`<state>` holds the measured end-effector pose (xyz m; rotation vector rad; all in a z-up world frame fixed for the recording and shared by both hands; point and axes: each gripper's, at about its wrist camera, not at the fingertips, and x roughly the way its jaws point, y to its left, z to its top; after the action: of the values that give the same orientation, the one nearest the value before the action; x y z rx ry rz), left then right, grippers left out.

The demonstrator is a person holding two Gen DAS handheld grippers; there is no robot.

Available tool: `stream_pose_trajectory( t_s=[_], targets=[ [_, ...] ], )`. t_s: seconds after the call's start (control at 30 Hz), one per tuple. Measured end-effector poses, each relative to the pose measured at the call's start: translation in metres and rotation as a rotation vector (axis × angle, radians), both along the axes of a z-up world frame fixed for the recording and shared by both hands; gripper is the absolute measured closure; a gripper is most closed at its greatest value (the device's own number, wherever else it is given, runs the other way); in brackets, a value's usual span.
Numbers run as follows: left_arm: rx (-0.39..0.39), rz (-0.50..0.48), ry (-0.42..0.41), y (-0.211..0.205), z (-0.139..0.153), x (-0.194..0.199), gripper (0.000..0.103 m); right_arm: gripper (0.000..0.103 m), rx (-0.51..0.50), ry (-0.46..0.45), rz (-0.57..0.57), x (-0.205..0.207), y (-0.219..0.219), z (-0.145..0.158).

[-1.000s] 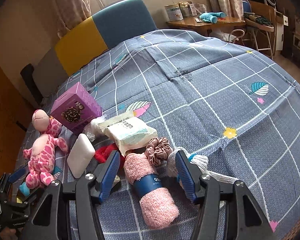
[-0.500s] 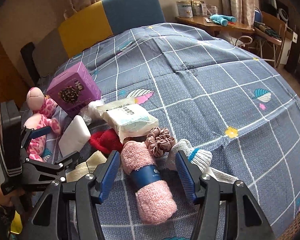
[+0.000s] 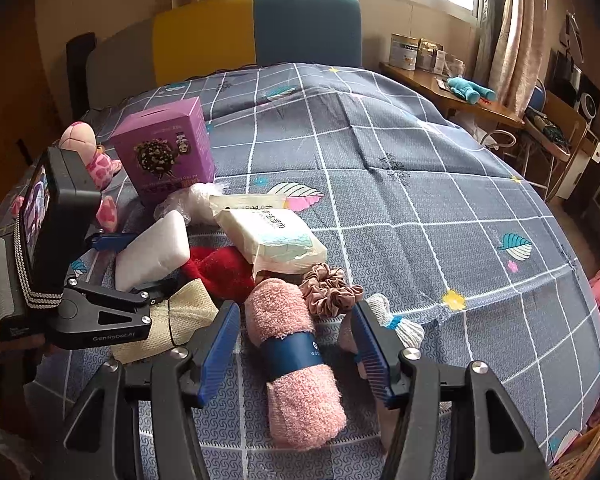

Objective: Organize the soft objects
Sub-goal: 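Lift the white foam block with the left gripper while the right gripper grasps the clear plastic bag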

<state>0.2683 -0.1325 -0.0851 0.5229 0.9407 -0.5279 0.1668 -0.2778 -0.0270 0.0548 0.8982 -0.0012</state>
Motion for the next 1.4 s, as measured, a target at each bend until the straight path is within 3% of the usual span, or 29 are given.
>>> stream_pose_trajectory(
  t_s=[0.5,0.73,0.97,1.2,1.27,1.4],
  targets=[
    [-0.021,-0.009,-0.004,-0.001,0.0,-0.004,0.046,0.045,0.003,0.025,0.004,0.003,0.0,-0.004],
    [-0.108,0.044,-0.013,0.019,0.026,-0.024,0.045,0.045,0.09,0.056,-0.012,0.004,-0.009,-0.009],
    [-0.186,0.14,-0.035,0.054,0.064,-0.07,0.045,0.045,0.239,0.066,0.014,0.006,-0.011,-0.006],
    [-0.315,0.219,-0.034,0.103,0.095,-0.122,0.045,0.042,0.155,0.026,0.196,0.043,0.04,0.012],
    [-0.356,0.243,-0.034,0.115,0.1,-0.133,0.045,0.035,0.114,0.028,0.258,0.062,0.059,0.011],
    [-0.422,0.29,-0.048,0.142,0.109,-0.15,0.045,0.035,0.01,0.04,0.292,0.11,0.087,0.005]
  ],
)
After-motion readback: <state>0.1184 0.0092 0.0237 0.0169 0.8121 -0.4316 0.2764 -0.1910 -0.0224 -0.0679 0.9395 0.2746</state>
